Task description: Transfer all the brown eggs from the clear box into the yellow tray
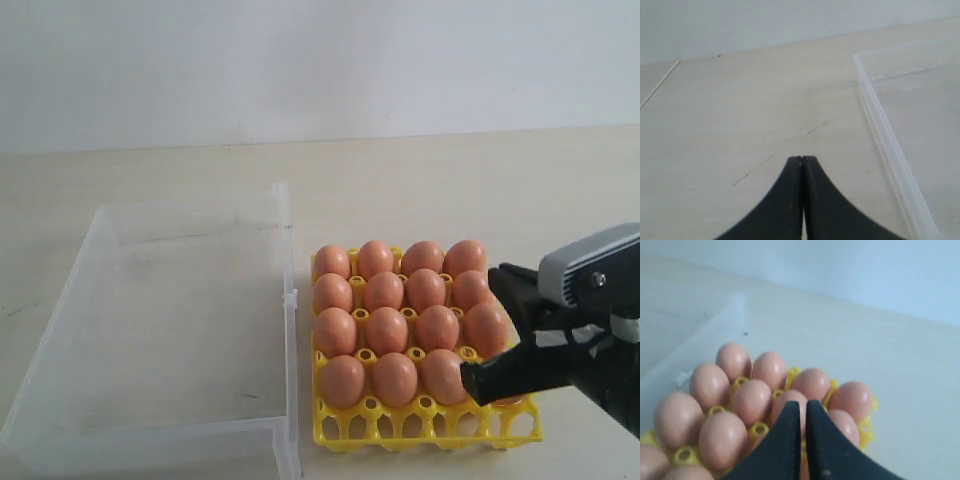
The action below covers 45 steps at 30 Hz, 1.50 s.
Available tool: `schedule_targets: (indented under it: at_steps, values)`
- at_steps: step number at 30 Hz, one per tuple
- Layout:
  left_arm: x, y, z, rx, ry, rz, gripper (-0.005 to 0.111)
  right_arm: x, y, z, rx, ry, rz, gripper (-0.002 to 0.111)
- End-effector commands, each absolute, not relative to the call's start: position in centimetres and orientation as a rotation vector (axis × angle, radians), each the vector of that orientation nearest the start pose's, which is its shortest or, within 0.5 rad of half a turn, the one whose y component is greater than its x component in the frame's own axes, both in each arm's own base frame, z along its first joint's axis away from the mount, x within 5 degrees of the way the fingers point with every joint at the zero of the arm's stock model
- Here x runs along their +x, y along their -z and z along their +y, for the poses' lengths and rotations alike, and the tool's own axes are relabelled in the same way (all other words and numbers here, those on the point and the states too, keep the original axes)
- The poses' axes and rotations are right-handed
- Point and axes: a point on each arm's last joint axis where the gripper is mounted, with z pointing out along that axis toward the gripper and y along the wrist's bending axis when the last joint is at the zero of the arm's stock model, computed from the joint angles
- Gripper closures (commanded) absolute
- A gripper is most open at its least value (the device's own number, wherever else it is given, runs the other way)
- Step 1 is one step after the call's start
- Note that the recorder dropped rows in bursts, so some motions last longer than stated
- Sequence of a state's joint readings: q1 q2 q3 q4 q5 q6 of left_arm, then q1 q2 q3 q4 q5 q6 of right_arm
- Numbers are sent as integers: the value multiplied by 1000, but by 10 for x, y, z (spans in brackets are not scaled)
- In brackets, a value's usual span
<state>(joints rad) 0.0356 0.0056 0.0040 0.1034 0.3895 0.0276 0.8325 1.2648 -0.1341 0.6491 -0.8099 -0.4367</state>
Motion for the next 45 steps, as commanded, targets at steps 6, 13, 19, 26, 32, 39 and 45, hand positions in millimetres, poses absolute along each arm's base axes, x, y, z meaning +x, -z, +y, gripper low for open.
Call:
schedule_targets:
  at_steps: [6, 13, 19, 26, 32, 39, 45]
  values:
    - [52, -179, 5, 55, -136, 1863, 107, 158, -228, 136, -617, -263, 1536, 108]
    - [52, -179, 5, 55, -136, 1863, 107, 156, -236, 144, -612, -387, 1533, 108]
    - [52, -179, 5, 55, -136, 1863, 107, 134, -222, 121, -451, -568, 1676, 108]
    - [52, -179, 5, 55, -136, 1863, 107, 114, -206, 83, -385, -527, 1690, 108]
    - [52, -179, 5, 55, -136, 1863, 107, 96, -222, 51, -441, -339, 1609, 108]
    - [52, -179, 5, 55, -136, 1863, 107, 69, -243, 20, -254, -173, 1403, 108]
    - [52, -179, 5, 55, -136, 1863, 107, 59, -225, 12, -178, -123, 1366, 108]
